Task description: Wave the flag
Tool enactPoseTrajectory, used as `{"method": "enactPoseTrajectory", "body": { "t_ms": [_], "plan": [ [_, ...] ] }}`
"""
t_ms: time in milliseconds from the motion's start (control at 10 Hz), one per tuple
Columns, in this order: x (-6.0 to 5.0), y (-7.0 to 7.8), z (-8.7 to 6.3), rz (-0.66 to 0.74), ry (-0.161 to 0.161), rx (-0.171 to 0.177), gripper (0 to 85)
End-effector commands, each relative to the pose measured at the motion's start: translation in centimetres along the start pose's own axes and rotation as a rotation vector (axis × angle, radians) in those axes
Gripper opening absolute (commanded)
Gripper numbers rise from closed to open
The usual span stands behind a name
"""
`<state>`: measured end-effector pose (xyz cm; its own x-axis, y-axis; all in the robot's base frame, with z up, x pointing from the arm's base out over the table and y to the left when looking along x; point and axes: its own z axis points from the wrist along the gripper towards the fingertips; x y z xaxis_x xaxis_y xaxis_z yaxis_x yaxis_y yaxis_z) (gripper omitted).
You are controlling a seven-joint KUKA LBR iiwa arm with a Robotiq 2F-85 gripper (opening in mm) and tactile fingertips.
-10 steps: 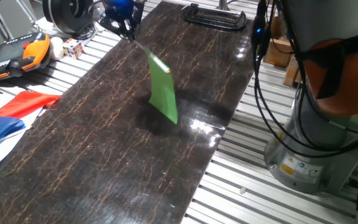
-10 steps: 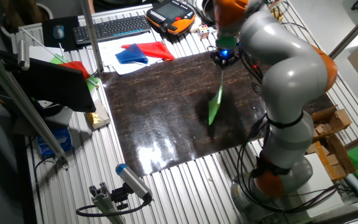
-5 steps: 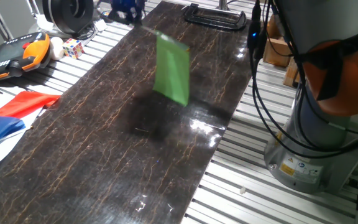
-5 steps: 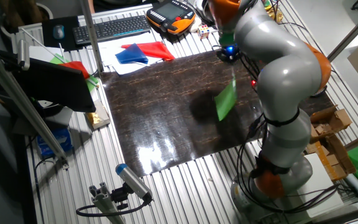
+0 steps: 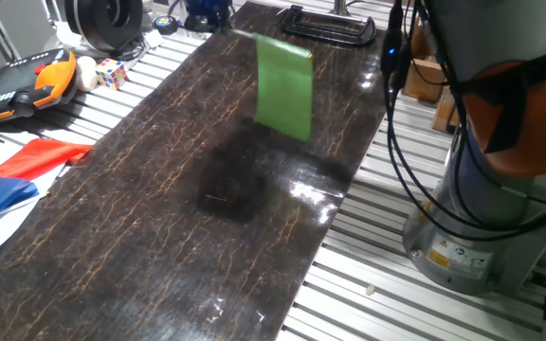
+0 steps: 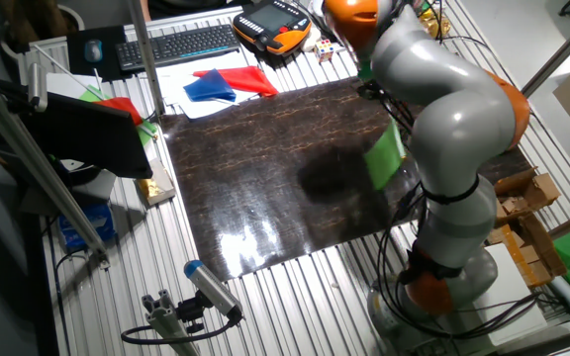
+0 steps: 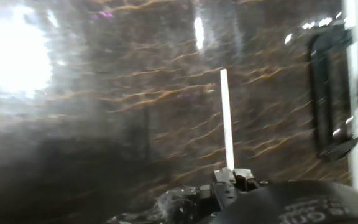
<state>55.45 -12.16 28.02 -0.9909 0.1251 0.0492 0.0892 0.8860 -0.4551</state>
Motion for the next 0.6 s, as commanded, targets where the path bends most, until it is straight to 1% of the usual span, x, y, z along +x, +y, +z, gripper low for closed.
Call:
{"method": "enactPoseTrajectory", "body": {
  "t_ms": [0, 100, 300, 400, 500],
  "plan": [
    [0.0, 1.1, -0.6, -0.118, -0.057, -0.033, 0.7],
    [0.0, 3.1, -1.9, -0.018, -0.011, -0.093, 0.7],
    [0.6, 6.3, -3.6, 0.096, 0.035, -0.154, 0.7],
    [1.1, 7.8, -4.3, 0.151, 0.053, -0.179, 0.7],
    [1.9, 9.4, -4.7, 0.217, 0.069, -0.195, 0.7]
  ]
}}
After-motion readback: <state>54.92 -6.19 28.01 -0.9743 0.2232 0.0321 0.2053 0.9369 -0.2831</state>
